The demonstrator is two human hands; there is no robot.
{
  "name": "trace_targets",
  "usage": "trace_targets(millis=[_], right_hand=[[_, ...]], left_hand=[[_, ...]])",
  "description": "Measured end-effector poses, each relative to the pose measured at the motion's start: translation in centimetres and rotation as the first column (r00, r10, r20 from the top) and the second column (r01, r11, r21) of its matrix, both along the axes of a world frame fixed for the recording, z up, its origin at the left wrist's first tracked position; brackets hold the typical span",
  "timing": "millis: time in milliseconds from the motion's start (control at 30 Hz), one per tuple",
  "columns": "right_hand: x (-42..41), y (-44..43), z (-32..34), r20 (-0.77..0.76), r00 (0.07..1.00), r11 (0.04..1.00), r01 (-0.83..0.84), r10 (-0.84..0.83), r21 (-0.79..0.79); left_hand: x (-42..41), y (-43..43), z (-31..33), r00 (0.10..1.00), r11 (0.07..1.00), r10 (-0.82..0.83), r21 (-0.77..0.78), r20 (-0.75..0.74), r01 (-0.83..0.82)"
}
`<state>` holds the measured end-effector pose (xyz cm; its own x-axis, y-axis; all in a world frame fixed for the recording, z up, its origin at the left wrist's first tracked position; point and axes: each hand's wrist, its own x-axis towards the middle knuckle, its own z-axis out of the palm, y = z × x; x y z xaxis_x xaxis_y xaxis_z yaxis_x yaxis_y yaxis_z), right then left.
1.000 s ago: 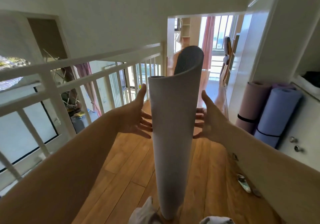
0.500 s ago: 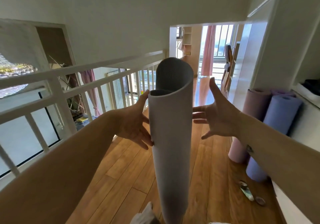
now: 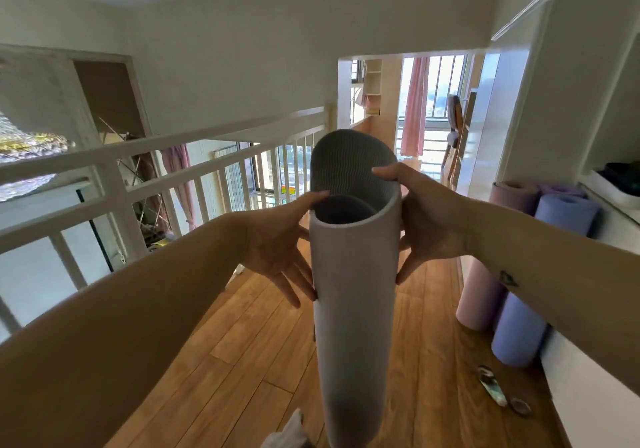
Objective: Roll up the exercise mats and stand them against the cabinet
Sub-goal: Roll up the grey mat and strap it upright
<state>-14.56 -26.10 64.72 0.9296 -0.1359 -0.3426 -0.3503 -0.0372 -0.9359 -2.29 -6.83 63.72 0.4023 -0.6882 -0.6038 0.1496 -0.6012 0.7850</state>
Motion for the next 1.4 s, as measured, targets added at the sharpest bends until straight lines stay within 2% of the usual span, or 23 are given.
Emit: trace_targets(millis=[200, 300, 633, 733, 833, 967, 1233, 1400], right_hand=[[0.2, -0.9, -3.0, 0.004, 0.998, 0.998, -0.066, 0.066, 0.001], [0.3, -1.6, -4.3, 0.032, 0.998, 0.999, -0.052, 0.052, 0.01], [2.0, -2.3, -11.0, 0.023, 1.0, 0.998, -0.003, 0.001, 0.068], [2.8, -2.8, -12.2, 0.017, 0.999, 0.996, -0.03, 0.029, 0.082], [3.3, -2.9, -15.3, -0.019, 0.998, 0.995, -0.063, 0.064, 0.072], [3.5, -3.0, -18.6, -0.095, 0.995, 0.994, 0.034, -0.024, 0.104], [4.5, -4.9, -18.8, -0.1, 0.995, 0.992, 0.003, 0.01, 0.122], [4.9, -5.4, -18.5, -0.07, 0.996, 0.986, -0.053, 0.064, 0.157]], left_hand=[[-0.6, -1.7, -1.7, 0.997, 0.994, -0.074, 0.088, 0.015, 0.073], [-1.1, -2.4, -3.2, 1.0, 0.999, -0.005, 0.042, -0.005, 0.005], [-1.6, -2.8, -9.8, 0.97, 0.987, 0.138, -0.054, -0.202, -0.151], [-1.0, -2.8, -10.9, 0.957, 0.982, 0.171, -0.038, -0.234, -0.185], [-1.3, -2.8, -13.4, 0.959, 0.981, 0.184, -0.024, -0.216, -0.194], [-1.8, -3.0, -16.8, 0.955, 0.968, 0.231, -0.055, -0.187, -0.245], [0.3, -3.5, -17.1, 0.956, 0.984, 0.145, -0.068, -0.256, -0.167], [1.5, -4.3, -15.3, 0.979, 0.984, 0.16, -0.063, -0.123, -0.169]])
